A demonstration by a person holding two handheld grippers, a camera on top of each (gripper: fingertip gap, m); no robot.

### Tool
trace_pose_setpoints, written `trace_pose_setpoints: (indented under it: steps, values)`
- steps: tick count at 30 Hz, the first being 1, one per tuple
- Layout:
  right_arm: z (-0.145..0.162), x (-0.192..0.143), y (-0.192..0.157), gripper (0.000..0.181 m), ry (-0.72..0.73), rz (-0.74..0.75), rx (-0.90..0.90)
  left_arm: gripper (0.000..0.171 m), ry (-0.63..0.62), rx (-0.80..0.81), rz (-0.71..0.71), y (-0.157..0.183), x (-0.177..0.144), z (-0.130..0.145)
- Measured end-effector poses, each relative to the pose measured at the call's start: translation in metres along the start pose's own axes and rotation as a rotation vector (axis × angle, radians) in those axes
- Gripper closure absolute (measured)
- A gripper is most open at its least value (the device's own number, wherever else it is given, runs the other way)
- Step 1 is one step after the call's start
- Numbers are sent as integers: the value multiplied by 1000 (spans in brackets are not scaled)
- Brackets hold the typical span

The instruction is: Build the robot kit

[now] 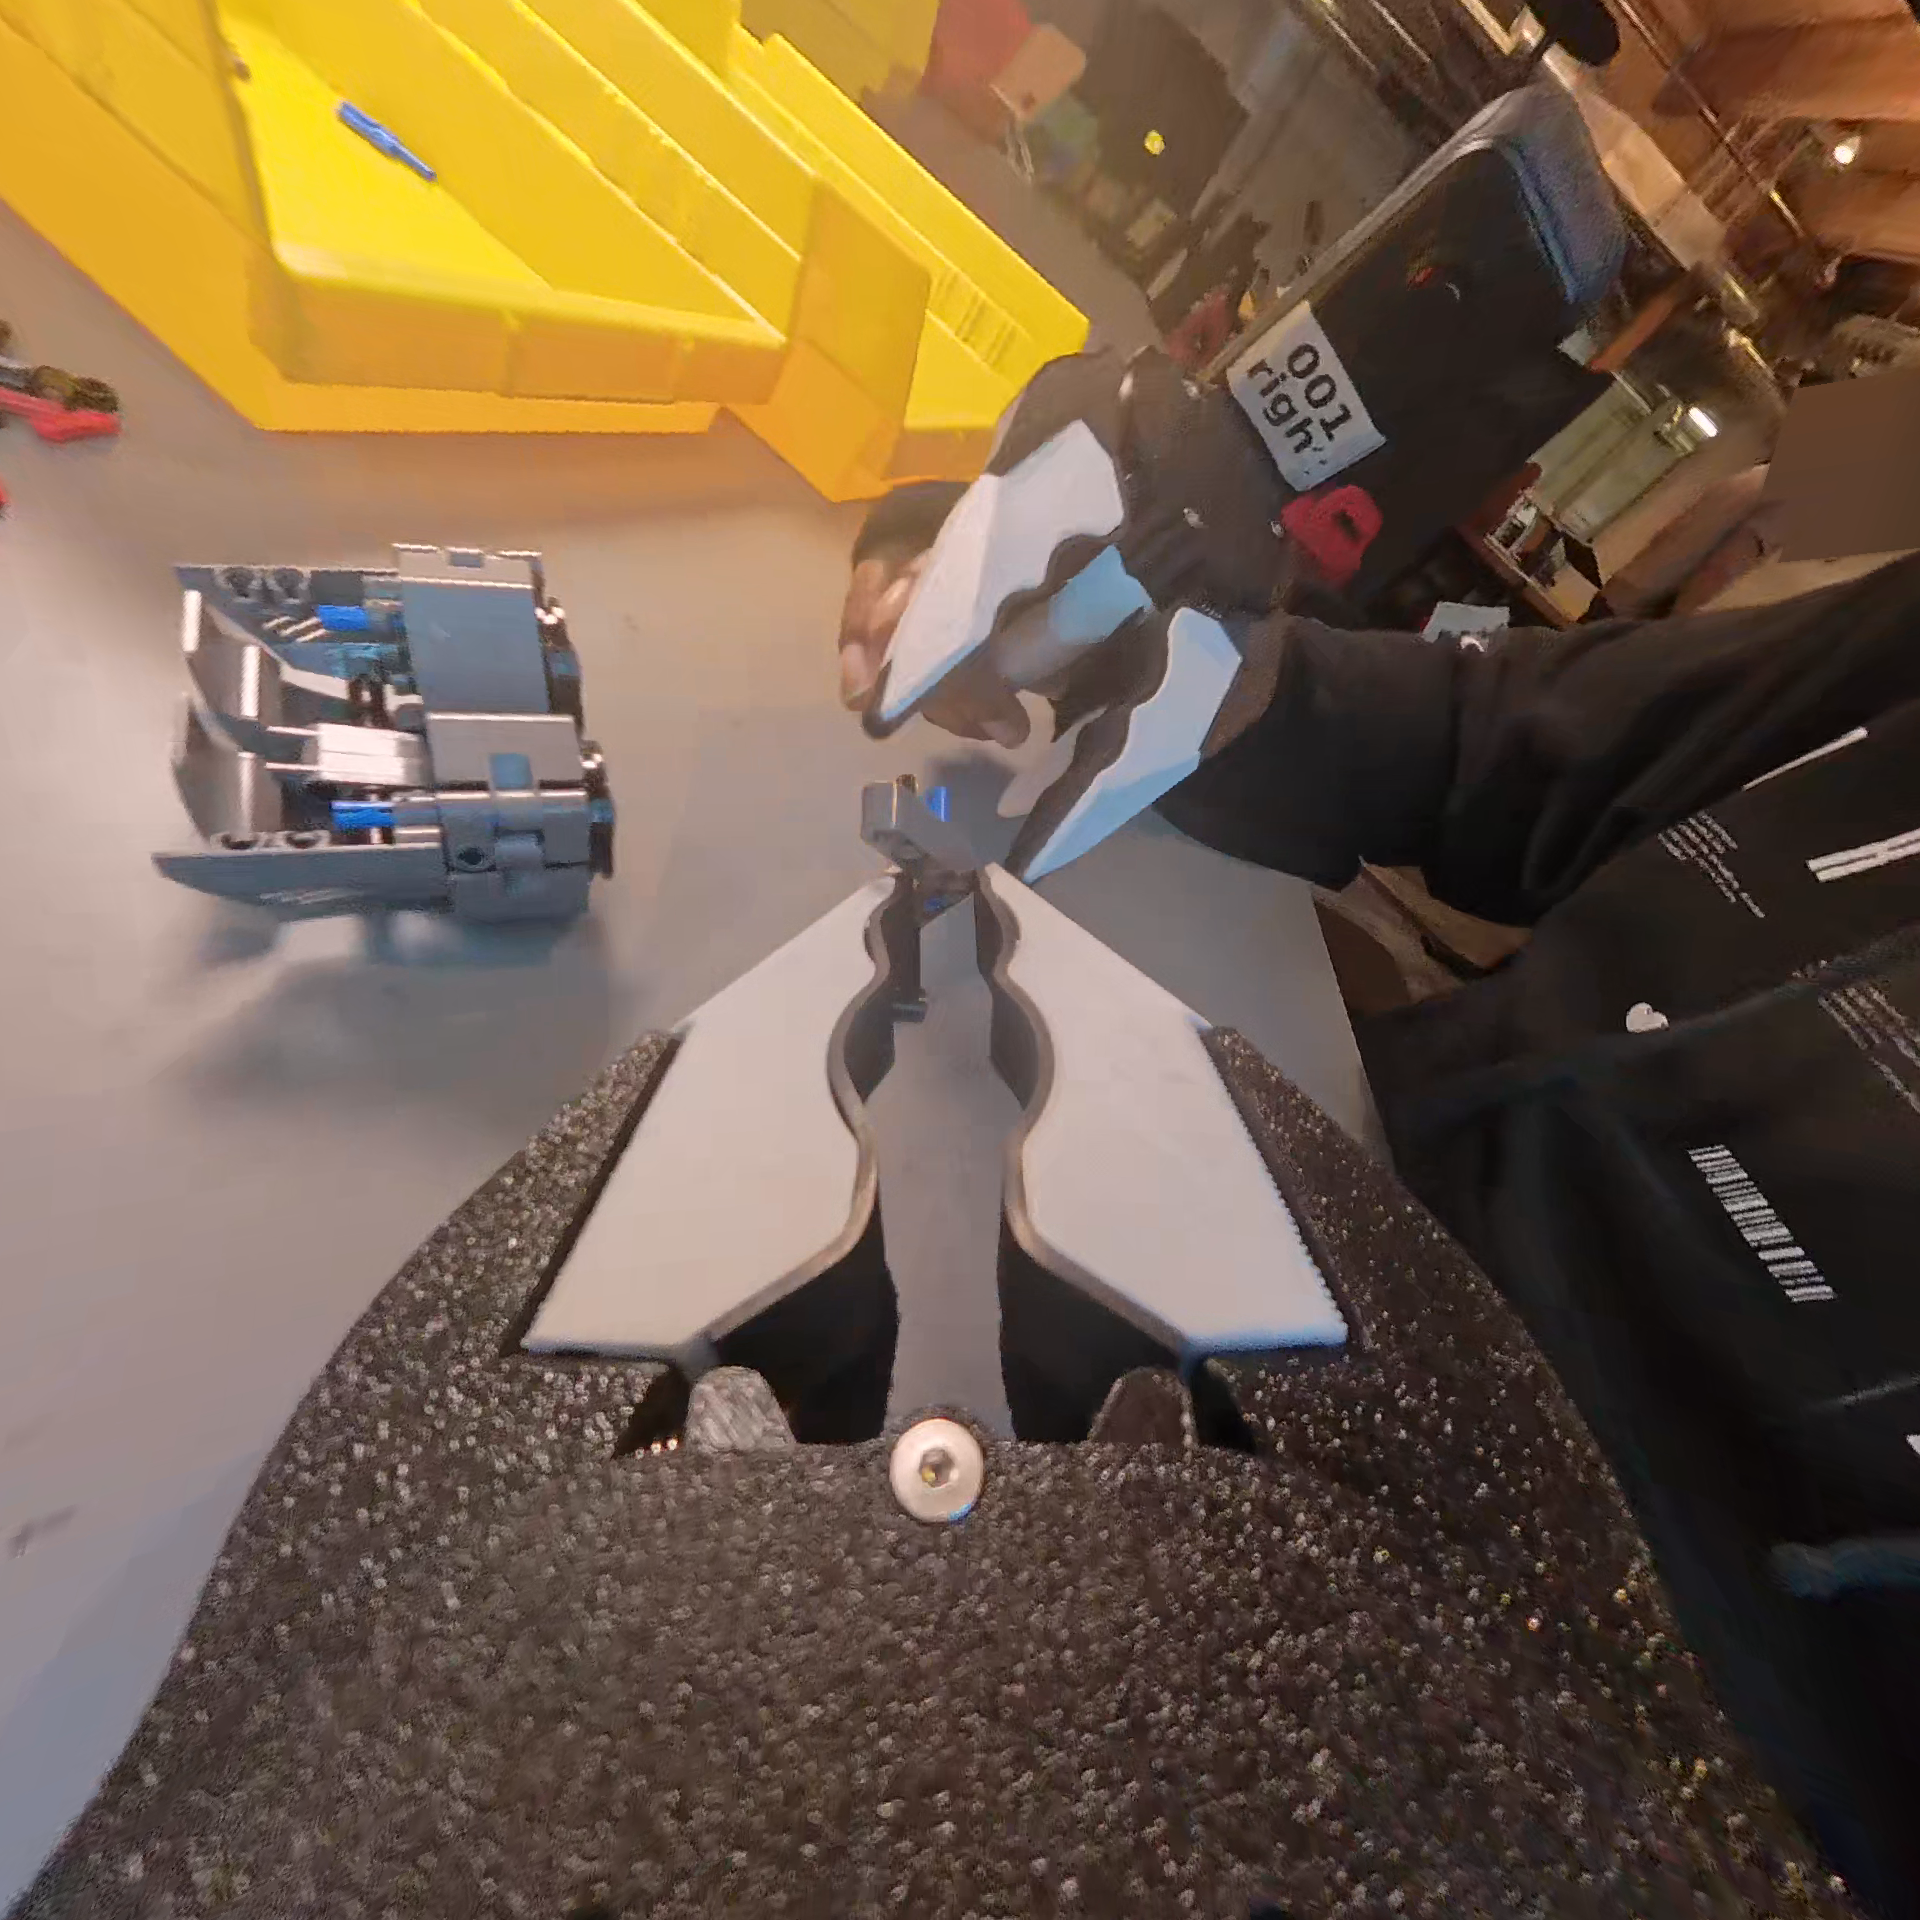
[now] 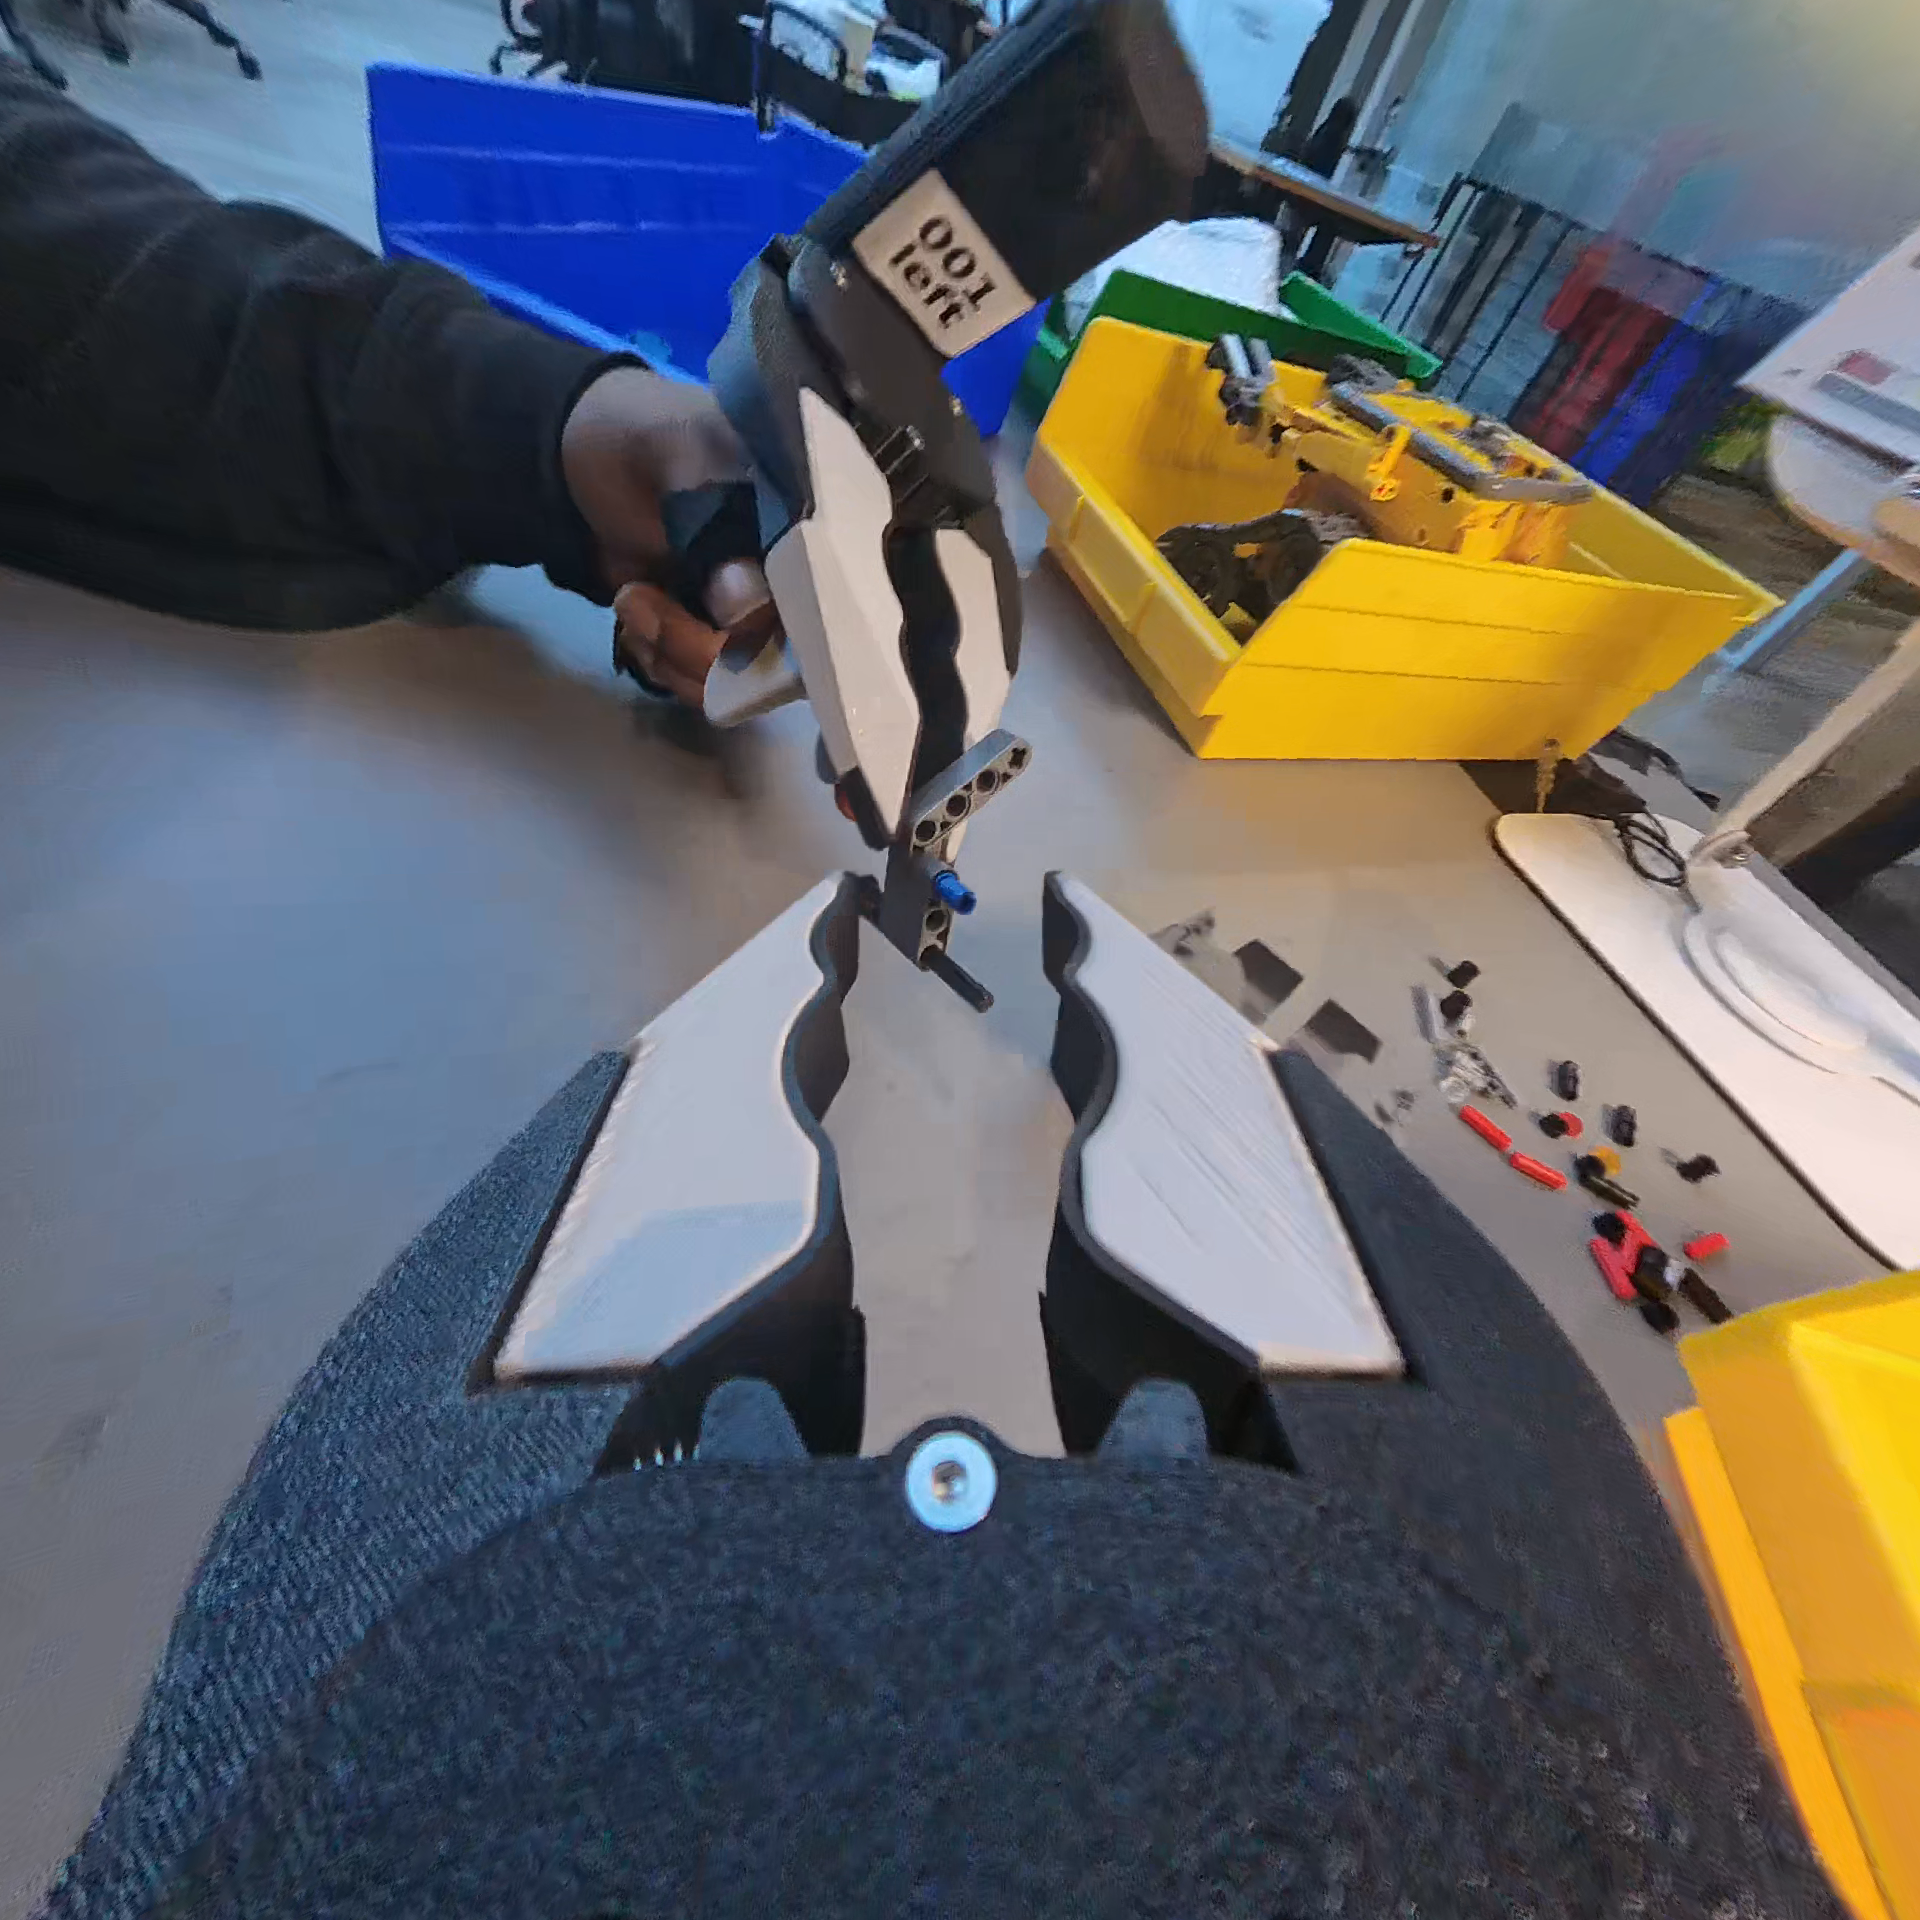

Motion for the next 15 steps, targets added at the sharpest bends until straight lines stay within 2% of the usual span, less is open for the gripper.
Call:
trace_pose_setpoints:
  steps: [2,4,5,8,15]
  values:
    - [4,5,-8,149,-30,-23,-32,161,-16,34,28,8,1,2]
    - [7,9,-16,170,-57,-59,-61,161,-2,52,27,10,0,0]
    - [6,10,-18,172,-50,-63,-64,161,8,50,28,11,-2,-1]
    - [-1,8,-16,173,-6,-95,4,161,51,39,45,11,-7,-7]
    - [-7,7,-3,175,57,-89,212,156,146,53,-49,6,-14,-18]
Point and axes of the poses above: each gripper's, where its closed fingertips meet, x out along the fingers, z out of its underside, y = z × x across the jaws, the point moved 3 cm from there along -x, back along the fingers, and after that the axes turned 7 degrees about -y, right-handed, at the moved point
